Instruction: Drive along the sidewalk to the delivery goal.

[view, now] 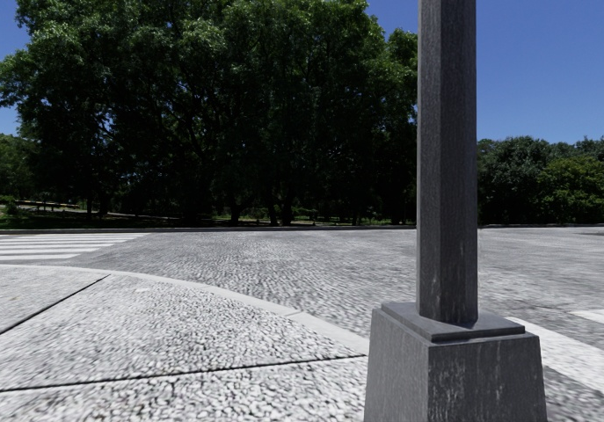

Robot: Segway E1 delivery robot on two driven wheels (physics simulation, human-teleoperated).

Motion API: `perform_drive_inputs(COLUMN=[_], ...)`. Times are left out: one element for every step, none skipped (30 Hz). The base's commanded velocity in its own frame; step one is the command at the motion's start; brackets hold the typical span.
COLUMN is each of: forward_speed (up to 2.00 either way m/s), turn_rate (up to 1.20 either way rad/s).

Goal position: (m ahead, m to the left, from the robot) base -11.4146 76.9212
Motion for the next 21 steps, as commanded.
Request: perform_drive_inputs(forward_speed=[0.0, 0.0, 0.0, 0.0, 0.0, 0.0, 0.0, 0.0, 0.0, 0.0, 0.0, 0.0, 0.0, 0.0, 0.0, 0.0, 0.0, 0.0, 0.0, 0.0, 0.0], turn_rate=[0.0, 0.0, 0.0, 0.0, 0.0, 0.0, 0.0, 0.0, 0.0, 0.0, 0.0, 0.0, 0.01, 0.01, 0.05, 0.06, 0.13, 0.13, 0.19, 0.23, 0.26])
